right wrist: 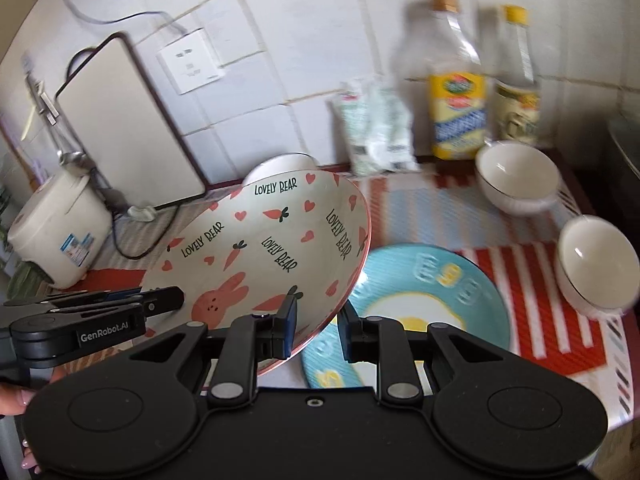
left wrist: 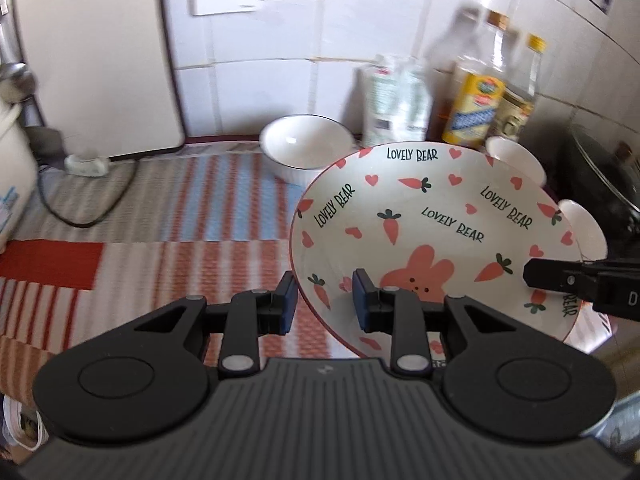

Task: Organize plates and bowls
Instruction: 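Lift the bunny plate with both grippers and carry it over the teal egg plate, then lower the bunny plate onto the teal egg plate and open both grippers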

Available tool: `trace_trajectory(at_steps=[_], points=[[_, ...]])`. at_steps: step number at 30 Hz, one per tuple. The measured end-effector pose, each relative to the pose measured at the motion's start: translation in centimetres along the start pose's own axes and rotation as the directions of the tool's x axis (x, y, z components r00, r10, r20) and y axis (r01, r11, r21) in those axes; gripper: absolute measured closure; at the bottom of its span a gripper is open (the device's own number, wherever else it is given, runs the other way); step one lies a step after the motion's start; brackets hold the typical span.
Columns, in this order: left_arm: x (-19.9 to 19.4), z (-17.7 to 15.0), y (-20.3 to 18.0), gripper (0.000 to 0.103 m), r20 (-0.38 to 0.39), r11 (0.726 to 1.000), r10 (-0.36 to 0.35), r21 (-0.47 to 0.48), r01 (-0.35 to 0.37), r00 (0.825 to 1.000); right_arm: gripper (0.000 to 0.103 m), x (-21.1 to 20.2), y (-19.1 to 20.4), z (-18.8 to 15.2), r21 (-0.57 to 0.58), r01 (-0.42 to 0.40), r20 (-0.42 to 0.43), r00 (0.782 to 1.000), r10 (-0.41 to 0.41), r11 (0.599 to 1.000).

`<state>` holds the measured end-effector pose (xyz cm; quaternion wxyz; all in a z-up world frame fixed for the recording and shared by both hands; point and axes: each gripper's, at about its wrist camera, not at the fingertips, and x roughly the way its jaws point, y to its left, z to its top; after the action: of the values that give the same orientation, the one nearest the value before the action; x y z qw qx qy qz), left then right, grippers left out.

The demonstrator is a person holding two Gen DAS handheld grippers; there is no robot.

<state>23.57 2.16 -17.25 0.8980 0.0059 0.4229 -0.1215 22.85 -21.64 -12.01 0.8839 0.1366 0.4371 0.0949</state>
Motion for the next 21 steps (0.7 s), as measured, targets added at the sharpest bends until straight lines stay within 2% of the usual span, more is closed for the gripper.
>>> trace_trajectory(at_steps=[3, 6, 13, 21], points=[[1.3, -0.1, -1.8, 0.076, -0.019, 0.999, -0.012, 0.033, 0.013, 1.000, 0.076, -0.4, -2.2, -1.0, 0.057, 0.008, -0.005, 1.000, -0.008, 0.998], [2.8, -0.2, -3.1, 0.075, -0.057, 0.998, -0.058, 0.008, 0.058, 0.997, 0.076, -0.3, -4.7, -1.9, 0.131, 0.005, -0.016, 1.000, -0.003, 0.991], [5.7, -1.1, -5.2, 0.075, -0.128, 0.996, -0.083, 0.018, 0.086, 0.988, 0.076, 0.6, -7.4, -3.1, 0.144, 0.068, -0.056, 0.997, -0.061, 0.987], [7.6, -1.2, -5.5, 0.075, -0.187, 0.996, -0.084, 0.014, 0.088, 0.979, 0.076, 1.9, -8.7, -4.0, 0.154, 0.095, -0.118, 0.990, -0.078, 0.984]])
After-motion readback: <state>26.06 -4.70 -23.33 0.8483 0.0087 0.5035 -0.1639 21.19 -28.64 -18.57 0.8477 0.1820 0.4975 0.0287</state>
